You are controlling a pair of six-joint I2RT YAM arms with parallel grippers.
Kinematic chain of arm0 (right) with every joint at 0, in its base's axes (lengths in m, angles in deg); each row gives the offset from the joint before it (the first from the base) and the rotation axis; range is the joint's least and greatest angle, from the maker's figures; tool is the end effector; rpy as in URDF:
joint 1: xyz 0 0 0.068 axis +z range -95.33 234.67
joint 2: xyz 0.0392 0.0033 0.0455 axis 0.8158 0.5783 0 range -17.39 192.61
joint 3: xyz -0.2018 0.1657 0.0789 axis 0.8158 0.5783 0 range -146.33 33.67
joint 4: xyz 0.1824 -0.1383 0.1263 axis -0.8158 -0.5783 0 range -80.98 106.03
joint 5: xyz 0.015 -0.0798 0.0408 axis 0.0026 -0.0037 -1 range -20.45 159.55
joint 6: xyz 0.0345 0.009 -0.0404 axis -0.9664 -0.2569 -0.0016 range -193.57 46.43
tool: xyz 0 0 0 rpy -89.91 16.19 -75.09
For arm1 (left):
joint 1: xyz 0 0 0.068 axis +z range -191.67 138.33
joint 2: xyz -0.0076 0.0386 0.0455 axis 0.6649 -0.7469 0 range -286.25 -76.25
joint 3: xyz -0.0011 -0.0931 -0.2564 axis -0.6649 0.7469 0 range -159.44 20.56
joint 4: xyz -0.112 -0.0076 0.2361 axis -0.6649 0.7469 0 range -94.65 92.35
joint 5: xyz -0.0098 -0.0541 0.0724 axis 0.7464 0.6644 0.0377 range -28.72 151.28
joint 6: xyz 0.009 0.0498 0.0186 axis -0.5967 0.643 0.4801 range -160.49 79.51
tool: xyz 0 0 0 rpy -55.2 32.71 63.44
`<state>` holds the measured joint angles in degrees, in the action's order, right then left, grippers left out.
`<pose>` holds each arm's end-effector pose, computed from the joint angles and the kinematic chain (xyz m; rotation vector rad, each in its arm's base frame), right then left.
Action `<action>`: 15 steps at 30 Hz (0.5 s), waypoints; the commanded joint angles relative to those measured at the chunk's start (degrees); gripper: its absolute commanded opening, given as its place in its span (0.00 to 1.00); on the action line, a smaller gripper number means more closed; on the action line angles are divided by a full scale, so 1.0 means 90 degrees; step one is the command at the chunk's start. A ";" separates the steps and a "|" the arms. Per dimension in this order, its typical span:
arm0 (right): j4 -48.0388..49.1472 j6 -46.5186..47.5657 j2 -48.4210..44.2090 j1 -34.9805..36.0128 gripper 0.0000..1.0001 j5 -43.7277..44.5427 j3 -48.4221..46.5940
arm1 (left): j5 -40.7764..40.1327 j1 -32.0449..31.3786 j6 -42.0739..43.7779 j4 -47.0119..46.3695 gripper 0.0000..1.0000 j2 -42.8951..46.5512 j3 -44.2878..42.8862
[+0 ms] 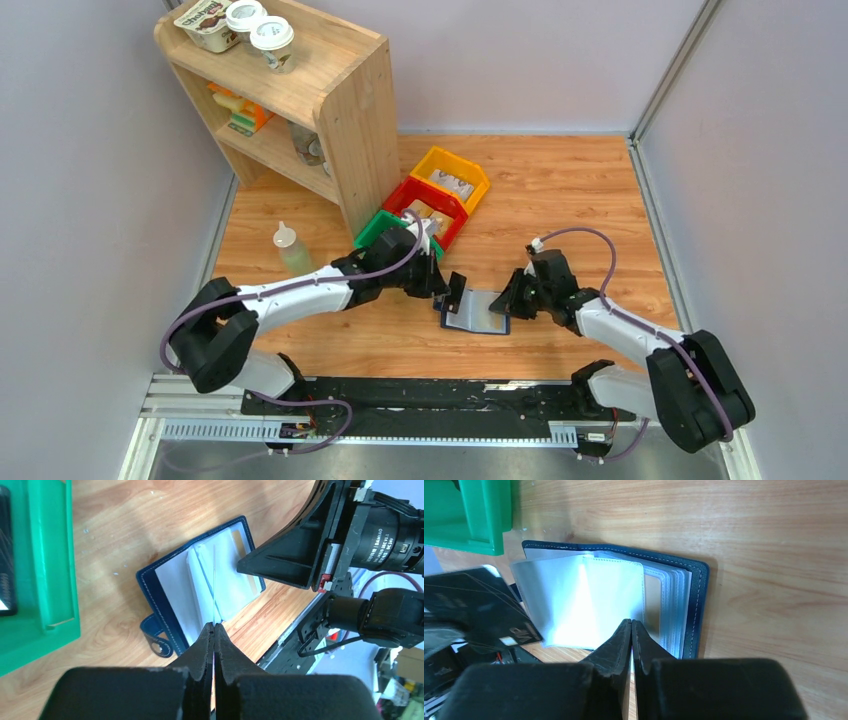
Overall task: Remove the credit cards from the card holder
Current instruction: Place the credit card in the storage box.
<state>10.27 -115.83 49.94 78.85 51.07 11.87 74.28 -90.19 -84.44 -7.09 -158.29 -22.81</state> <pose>0.1779 0.0923 0.1403 0.2633 2.6071 0.8599 0.1926 -0.2299 0.2046 0.2368 2.4203 -1.0805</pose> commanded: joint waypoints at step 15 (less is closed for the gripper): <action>-0.1860 0.1131 -0.1563 -0.0050 0.41 0.0783 -0.0927 | 0.0773 0.2128 0.4657 0.5406 0.00 -0.0883 -0.4046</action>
<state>-3.88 -108.60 38.51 78.68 56.06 7.02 78.74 -74.93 -52.37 28.32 -160.19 -53.02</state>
